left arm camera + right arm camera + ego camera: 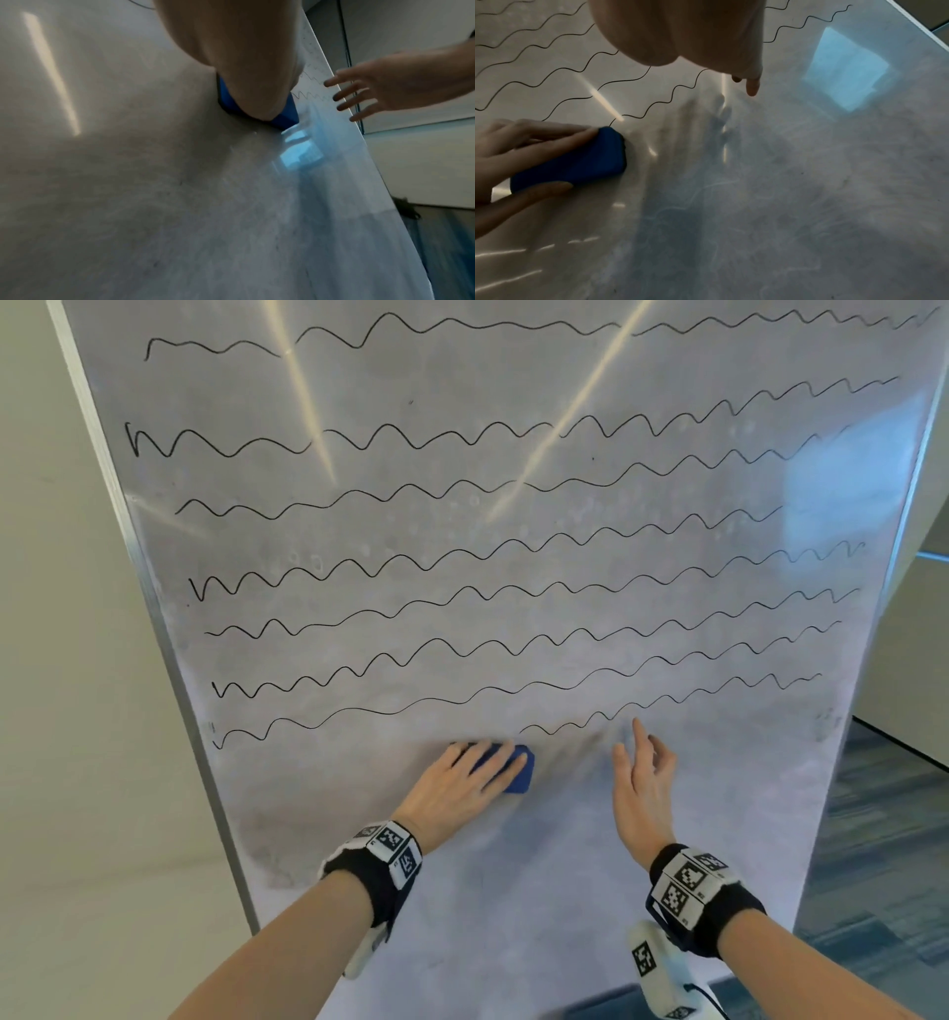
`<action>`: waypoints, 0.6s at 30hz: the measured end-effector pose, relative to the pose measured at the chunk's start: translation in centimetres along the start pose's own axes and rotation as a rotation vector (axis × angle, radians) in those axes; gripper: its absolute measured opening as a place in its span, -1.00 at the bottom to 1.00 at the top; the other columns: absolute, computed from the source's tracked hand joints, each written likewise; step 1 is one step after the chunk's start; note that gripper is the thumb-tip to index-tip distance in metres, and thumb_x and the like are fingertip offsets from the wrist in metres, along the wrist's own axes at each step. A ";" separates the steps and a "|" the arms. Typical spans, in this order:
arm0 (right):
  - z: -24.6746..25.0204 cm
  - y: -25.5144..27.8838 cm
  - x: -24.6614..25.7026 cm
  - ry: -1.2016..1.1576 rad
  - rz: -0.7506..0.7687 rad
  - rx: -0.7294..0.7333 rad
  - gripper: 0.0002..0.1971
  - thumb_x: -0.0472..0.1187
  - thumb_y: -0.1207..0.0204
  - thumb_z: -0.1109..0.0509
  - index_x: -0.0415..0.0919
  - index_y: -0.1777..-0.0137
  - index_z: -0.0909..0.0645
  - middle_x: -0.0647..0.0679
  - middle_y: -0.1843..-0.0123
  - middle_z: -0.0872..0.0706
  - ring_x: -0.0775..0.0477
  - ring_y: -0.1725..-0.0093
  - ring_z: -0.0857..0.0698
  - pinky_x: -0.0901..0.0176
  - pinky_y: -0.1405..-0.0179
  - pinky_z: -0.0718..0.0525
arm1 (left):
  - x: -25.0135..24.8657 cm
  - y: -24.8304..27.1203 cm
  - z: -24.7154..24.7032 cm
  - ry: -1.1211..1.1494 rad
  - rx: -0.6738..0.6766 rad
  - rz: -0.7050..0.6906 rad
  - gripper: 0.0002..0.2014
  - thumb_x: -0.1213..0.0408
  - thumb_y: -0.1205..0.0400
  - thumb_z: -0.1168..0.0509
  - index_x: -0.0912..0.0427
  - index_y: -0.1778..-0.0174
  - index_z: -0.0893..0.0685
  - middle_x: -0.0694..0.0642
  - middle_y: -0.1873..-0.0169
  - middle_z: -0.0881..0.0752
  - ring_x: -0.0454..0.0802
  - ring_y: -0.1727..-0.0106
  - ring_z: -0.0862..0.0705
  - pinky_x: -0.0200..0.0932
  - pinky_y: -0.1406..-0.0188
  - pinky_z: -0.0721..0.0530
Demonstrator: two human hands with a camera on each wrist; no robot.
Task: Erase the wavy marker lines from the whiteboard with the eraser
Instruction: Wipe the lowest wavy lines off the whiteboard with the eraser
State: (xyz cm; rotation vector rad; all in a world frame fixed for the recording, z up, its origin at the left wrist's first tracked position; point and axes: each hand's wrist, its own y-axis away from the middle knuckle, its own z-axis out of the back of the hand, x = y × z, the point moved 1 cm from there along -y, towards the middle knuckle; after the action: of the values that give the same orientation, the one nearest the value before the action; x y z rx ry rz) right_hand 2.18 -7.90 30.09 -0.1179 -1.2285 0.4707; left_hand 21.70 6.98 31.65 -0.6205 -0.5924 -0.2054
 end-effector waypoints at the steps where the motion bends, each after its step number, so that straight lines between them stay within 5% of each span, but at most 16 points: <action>1: 0.3 0.0 -0.1 0.000 0.001 0.001 -0.49 0.01 -0.69 -0.05 0.04 -0.63 -0.13 -0.16 -0.54 -0.14 -0.10 -0.52 -0.21 -0.05 -0.56 -0.20 | 0.4 -0.2 0.2 -0.008 -0.008 -0.005 -0.45 0.43 -0.55 -0.10 0.21 -0.53 -0.38 0.18 -0.40 -0.50 0.17 -0.23 -0.53 0.02 -0.14 -0.51; 5: 1.4 -0.1 -0.6 0.004 -0.020 0.005 -0.50 0.00 -0.70 -0.05 0.03 -0.63 -0.13 -0.15 -0.53 -0.15 -0.13 -0.50 -0.26 -0.08 -0.55 -0.21 | 0.6 -1.3 0.7 0.011 0.021 0.167 -0.37 0.54 -0.51 0.10 0.21 -0.55 -0.38 0.19 -0.42 -0.54 0.21 -0.25 -0.51 0.05 -0.13 -0.39; 10: 2.1 -0.2 -0.8 -0.008 -0.017 0.028 -0.50 -0.02 -0.70 -0.06 0.01 -0.63 -0.13 -0.16 -0.54 -0.14 -0.11 -0.52 -0.23 0.05 -0.54 -0.19 | 0.5 -2.3 0.9 0.008 0.103 -0.040 -0.42 0.47 -0.58 0.18 0.22 -0.54 -0.35 0.16 -0.40 -0.57 0.17 -0.24 -0.59 0.01 -0.08 -0.61; 14: 2.4 -0.3 -0.9 -0.014 -0.011 0.027 -0.50 -0.03 -0.71 -0.05 0.02 -0.63 -0.13 -0.15 -0.53 -0.15 -0.12 -0.51 -0.25 0.02 -0.54 -0.21 | 0.1 -4.0 0.9 0.023 0.057 0.132 -0.43 0.54 -0.67 0.31 0.21 -0.49 -0.42 0.16 -0.38 -0.59 0.20 -0.20 -0.53 0.03 -0.11 -0.45; 18: 2.7 -0.1 -1.0 -0.011 -0.005 0.037 -0.51 -0.02 -0.71 -0.05 0.05 -0.63 -0.12 -0.13 -0.52 -0.16 -0.11 -0.49 -0.27 -0.04 -0.54 -0.24 | -1.5 -3.8 -0.6 0.019 0.057 -0.100 -0.48 0.41 -0.58 -0.15 0.21 -0.51 -0.37 0.18 -0.38 -0.49 0.18 -0.18 -0.59 0.02 -0.07 -0.55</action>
State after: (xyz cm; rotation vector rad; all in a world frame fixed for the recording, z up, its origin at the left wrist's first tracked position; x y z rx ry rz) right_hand -0.59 -8.85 30.14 -0.0802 -1.2302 0.4899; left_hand 19.40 3.63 32.20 -0.5339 -0.6092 -0.2870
